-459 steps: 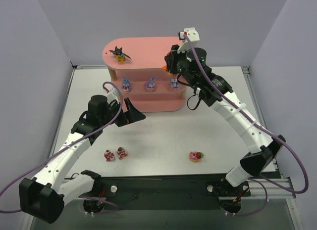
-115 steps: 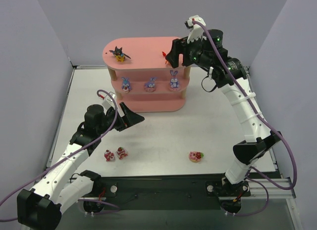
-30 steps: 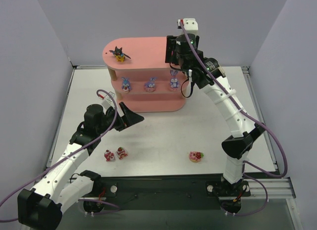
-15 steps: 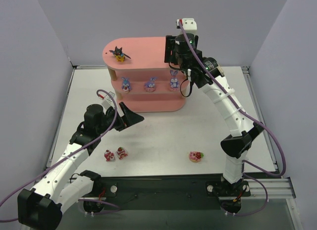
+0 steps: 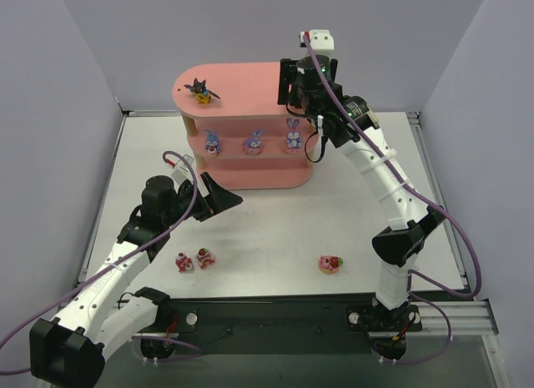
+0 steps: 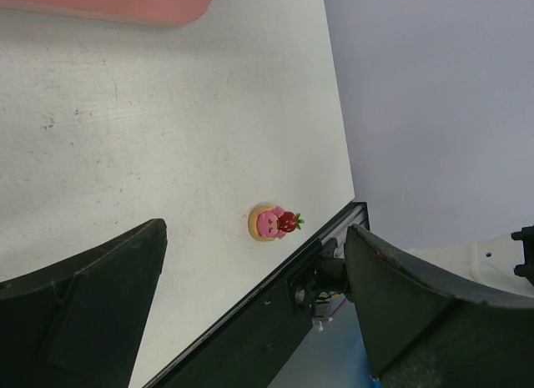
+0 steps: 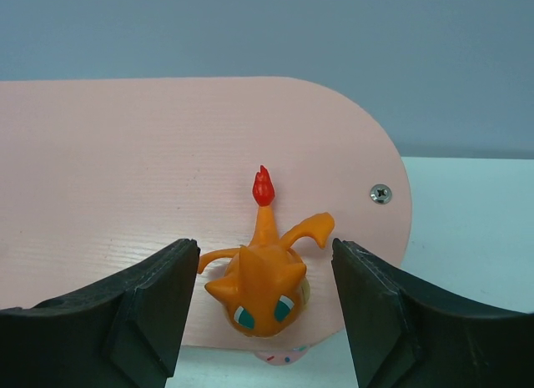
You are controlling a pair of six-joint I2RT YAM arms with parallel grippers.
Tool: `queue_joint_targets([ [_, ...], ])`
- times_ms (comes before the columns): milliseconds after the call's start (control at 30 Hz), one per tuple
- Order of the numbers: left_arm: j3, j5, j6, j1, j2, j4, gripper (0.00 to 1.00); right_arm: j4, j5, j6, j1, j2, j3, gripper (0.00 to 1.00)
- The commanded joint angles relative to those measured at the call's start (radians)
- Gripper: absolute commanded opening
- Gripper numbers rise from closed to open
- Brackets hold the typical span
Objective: Place and organize the plastic toys onto the shelf
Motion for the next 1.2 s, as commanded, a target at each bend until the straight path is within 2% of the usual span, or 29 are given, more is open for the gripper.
queue_joint_targets([
  [0, 0.013, 0.01, 0.007, 0.007, -0.014, 0.013, 0.97, 0.006, 0.012, -0.006, -0.007, -0.021, 0.027, 0.66],
  [400, 0.02, 0.004, 0.01, 0.007, -0.017, 0.01, 0.97, 0.0, -0.001, 0.001, -0.007, -0.103, -0.011, 0.71],
  [633, 0.031, -0.002, 0.018, 0.007, -0.014, 0.005, 0.97, -0.002, -0.016, 0.014, -0.009, -0.261, -0.146, 0.73],
  [867, 0.063, -0.034, 0.061, 0.01, -0.017, -0.047, 0.97, -0.034, -0.061, 0.103, -0.047, -0.557, -0.528, 0.73],
  [1000, 0.066, -0.047, 0.088, 0.011, -0.021, -0.07, 0.98, -0.065, -0.082, 0.14, -0.076, -0.782, -0.854, 0.73],
  [1133, 0.057, -0.042, 0.088, 0.01, -0.011, -0.07, 0.97, -0.124, -0.154, 0.221, -0.085, -0.901, -1.05, 0.72],
  [1167, 0.056, -0.039, 0.087, 0.01, -0.008, -0.07, 0.97, -0.14, -0.192, 0.284, -0.085, -0.916, -1.088, 0.72],
])
